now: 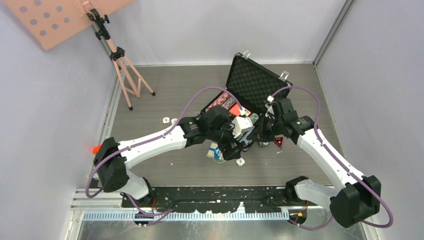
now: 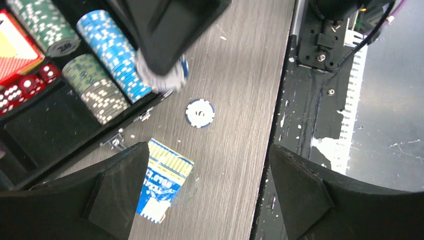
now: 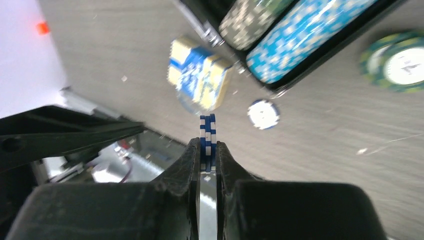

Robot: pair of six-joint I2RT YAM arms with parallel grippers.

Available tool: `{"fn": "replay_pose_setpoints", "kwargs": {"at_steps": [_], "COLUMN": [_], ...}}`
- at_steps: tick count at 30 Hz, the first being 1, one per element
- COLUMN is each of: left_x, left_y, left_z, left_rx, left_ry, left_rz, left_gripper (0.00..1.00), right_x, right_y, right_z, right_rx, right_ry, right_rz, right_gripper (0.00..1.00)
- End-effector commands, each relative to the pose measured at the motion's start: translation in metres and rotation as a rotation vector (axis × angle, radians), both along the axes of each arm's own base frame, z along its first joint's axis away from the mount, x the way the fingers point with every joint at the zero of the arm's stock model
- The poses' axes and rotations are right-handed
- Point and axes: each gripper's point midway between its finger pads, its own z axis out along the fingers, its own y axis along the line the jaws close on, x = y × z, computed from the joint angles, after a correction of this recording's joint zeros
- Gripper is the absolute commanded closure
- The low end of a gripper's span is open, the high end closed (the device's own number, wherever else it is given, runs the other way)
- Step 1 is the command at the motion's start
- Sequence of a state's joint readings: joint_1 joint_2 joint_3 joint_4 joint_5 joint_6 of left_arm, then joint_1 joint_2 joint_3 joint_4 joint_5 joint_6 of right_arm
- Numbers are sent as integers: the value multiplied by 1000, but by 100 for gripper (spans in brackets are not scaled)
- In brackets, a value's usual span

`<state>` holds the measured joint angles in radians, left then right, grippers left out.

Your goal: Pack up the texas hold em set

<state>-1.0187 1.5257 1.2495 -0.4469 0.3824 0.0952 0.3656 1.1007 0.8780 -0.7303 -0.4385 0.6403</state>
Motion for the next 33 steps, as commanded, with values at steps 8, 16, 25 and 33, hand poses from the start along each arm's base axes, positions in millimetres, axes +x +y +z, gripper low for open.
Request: {"fn": "replay_pose_setpoints", "kwargs": {"at_steps": [8, 16, 25, 33], "left_x": [14, 16, 13, 12], "left_y": [36, 46, 51, 57], "left_z": [12, -2, 0, -3], "left_rx": [-124, -138, -133, -114], "left_ry": [-12, 37, 37, 26], "left_rz": [308, 418, 422, 426], "left_gripper": [7, 10, 11, 11], "right_x": [68, 115, 146, 157], "right_y": [-66, -92, -94, -87], "right_z": [16, 8, -16, -45], "right_rx": [-459, -734, -830, -839], "right_ry": [-474, -597, -626, -569], "right_rz": [46, 132, 181, 257], "right_gripper": [99, 99, 99, 99]}}
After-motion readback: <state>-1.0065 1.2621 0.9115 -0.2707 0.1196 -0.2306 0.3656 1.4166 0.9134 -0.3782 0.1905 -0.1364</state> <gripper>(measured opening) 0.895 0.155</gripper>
